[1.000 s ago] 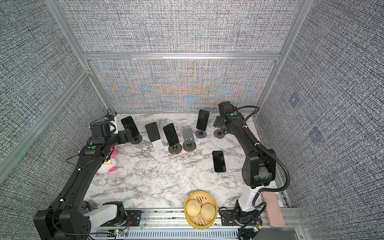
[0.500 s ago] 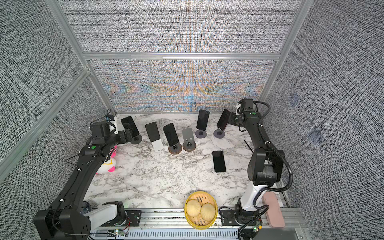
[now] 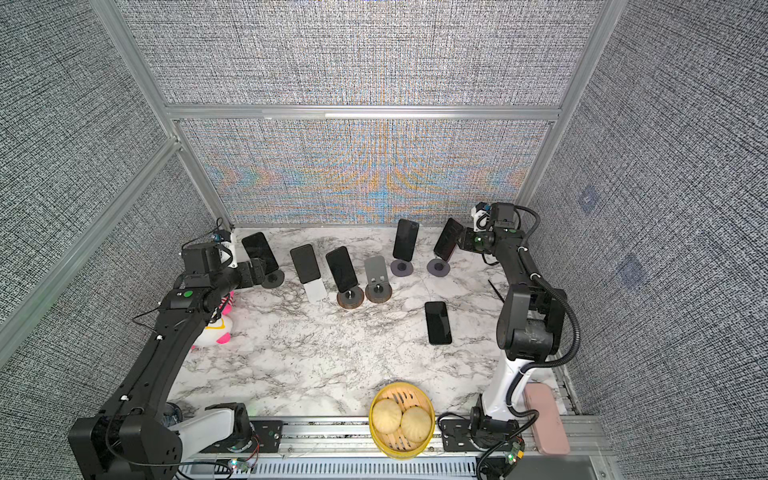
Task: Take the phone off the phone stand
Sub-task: 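Grasp the purple-edged phone with the right gripper and lift it off the stand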
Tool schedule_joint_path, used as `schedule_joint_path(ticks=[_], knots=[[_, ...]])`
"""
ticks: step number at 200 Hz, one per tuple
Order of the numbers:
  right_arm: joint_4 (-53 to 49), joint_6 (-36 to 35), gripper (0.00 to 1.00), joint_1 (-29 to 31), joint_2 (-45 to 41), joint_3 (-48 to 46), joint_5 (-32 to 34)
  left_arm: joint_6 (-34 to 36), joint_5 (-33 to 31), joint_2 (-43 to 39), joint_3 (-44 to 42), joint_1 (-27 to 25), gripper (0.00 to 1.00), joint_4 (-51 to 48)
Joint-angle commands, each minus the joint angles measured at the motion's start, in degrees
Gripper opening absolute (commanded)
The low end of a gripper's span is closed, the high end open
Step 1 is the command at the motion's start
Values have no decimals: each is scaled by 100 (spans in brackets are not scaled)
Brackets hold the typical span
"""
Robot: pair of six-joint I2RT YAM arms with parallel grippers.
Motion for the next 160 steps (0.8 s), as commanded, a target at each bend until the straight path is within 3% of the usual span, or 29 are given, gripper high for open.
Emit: schedule_joint_path(ticks=[1, 160], knots=[[146, -147, 38, -20, 90, 85, -243, 56, 44, -15, 31, 3, 91, 101], [499, -124, 28, -89, 530, 269, -529, 61, 202, 86, 32, 3, 91, 106]])
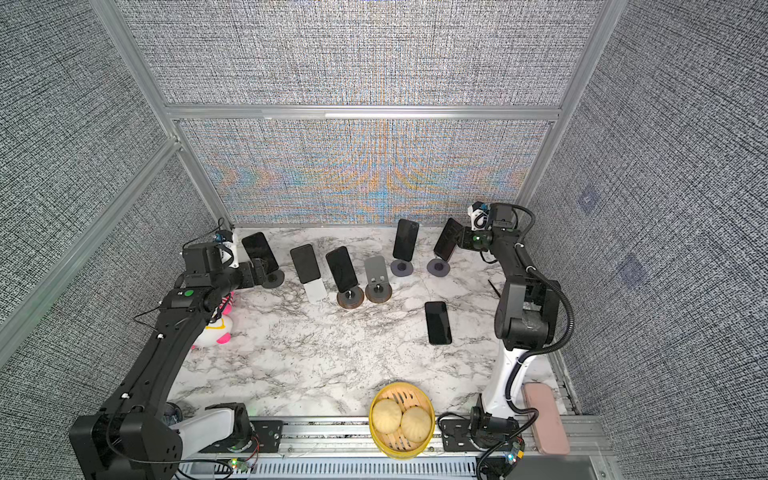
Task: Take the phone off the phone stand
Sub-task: 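Grasp the purple-edged phone with the right gripper and lift it off the stand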
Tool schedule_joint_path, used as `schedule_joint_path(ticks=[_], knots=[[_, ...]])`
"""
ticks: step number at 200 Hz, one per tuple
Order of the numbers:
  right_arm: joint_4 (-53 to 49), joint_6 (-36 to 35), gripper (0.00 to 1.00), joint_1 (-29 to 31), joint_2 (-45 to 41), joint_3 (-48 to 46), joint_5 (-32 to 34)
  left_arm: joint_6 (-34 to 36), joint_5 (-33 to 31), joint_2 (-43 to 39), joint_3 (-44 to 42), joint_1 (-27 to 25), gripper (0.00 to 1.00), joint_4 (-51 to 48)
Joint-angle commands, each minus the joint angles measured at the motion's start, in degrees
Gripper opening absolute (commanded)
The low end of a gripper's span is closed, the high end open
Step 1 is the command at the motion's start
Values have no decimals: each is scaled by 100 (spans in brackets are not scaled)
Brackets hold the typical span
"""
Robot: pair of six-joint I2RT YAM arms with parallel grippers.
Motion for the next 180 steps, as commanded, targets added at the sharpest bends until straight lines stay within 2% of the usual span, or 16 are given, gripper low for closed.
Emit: schedule_joint_path(ticks=[1, 42, 115, 150, 180], knots=[[121, 20, 28, -20, 42, 47, -107, 41, 48, 23, 30, 3, 91, 106], [204, -12, 25, -51, 119, 81, -205, 49, 55, 90, 50, -5, 90, 79], [433, -80, 26, -97, 243, 98, -422, 102, 22, 162, 67, 0, 90, 40], [409, -113, 21, -98, 238, 89, -470, 120, -4, 188, 72, -5, 90, 25], [381, -152, 13, -104, 247, 124, -476, 123, -5, 184, 75, -2, 90, 18]])
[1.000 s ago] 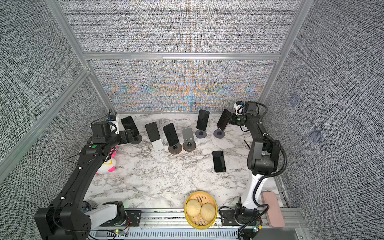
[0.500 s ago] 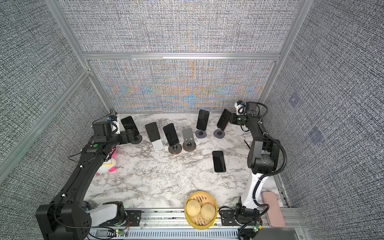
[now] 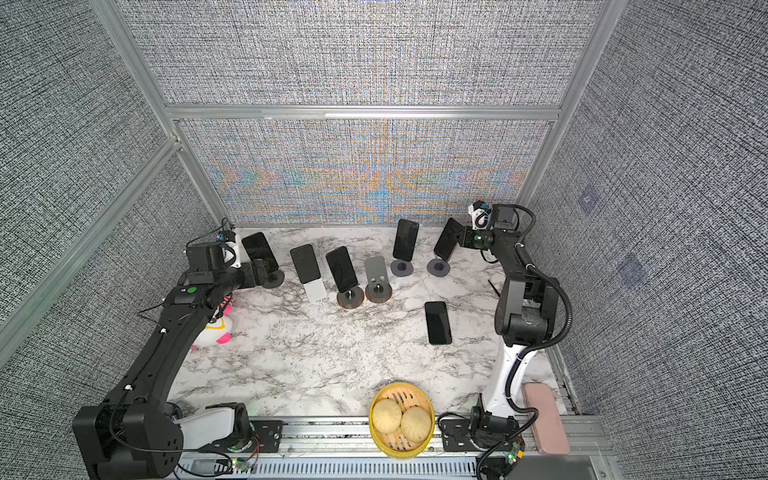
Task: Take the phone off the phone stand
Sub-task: 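Grasp the purple-edged phone with the right gripper and lift it off the stand, then reach the left gripper to the purple-edged phone held by the right gripper and grasp it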
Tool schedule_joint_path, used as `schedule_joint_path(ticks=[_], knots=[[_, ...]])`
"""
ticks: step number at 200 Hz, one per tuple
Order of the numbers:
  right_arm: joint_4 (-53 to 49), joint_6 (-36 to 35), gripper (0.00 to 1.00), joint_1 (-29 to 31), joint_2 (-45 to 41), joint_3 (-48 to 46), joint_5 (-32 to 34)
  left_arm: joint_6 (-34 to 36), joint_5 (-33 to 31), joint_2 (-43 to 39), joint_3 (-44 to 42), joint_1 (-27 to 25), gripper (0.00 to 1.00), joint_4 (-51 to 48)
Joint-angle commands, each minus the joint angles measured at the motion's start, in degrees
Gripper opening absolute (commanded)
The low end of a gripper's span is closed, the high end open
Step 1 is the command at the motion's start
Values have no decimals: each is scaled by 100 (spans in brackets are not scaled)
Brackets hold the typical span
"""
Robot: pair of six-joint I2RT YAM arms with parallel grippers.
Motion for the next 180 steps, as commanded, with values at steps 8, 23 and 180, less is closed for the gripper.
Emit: schedule_joint_path(ticks=[8, 23, 180], knots=[[19, -115, 12, -1, 28, 85, -37, 63, -11, 16, 54, -1, 90, 13], [-10, -93, 11, -1, 35, 107, -61, 69, -29, 19, 59, -3, 90, 5], [-1065, 206, 0, 10, -1344, -378, -173, 577, -1056, -445, 1064, -2283, 92, -555]])
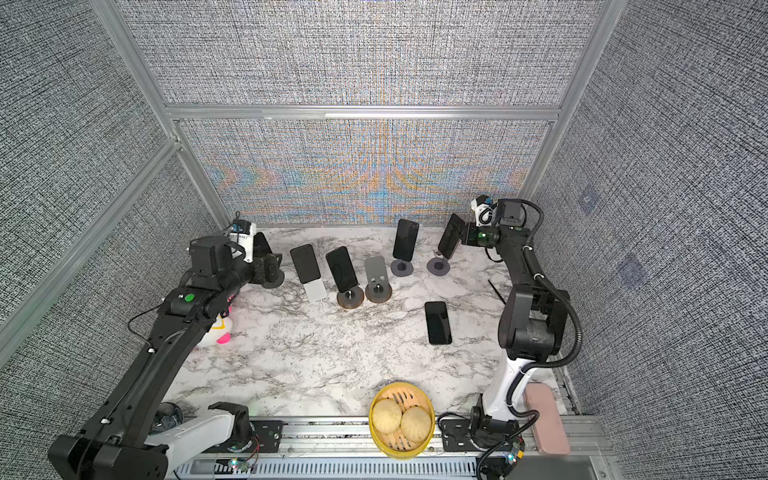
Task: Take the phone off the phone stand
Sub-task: 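Reach the left gripper to the purple-edged phone held by the right gripper and grasp it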
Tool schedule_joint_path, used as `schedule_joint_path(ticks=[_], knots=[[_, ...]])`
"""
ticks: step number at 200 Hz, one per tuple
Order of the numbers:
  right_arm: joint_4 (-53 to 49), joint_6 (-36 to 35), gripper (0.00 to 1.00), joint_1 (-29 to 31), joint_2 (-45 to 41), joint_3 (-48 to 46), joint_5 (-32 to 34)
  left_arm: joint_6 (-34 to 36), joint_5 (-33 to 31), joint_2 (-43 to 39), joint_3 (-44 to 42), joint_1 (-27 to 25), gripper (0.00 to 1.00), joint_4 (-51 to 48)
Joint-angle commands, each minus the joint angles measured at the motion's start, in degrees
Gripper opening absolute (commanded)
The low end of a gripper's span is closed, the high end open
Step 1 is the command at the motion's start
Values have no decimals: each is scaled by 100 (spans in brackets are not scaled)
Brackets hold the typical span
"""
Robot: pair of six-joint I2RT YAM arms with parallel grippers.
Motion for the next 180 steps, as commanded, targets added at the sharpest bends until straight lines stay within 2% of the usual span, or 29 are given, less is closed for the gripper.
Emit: schedule_joint_path(ticks=[1, 52, 85, 120, 152, 180], knots=[[-385, 263, 0, 13, -372, -152, -151, 63, -376, 134, 343, -660, 92, -246], [-1616, 737, 0, 375, -1444, -695, -275, -171, 100, 1414, 1475, -2392, 97, -544], [-2339, 722, 0, 843, -1865, -842, -444, -355, 858, 2461, 2068, -3134, 99, -338], [-2734, 550, 0, 1282, -1964, -841, -892, -741, 1751, 3297, 2367, -3330, 99, 107], [-2876, 319, 0, 1576, -1830, -753, -1065, -921, 2025, 3725, 2649, -3338, 99, 115], [-2706, 392, 0, 1681, -1762, -794, -1256, -1150, 2212, 4011, 2813, -3330, 99, 115]])
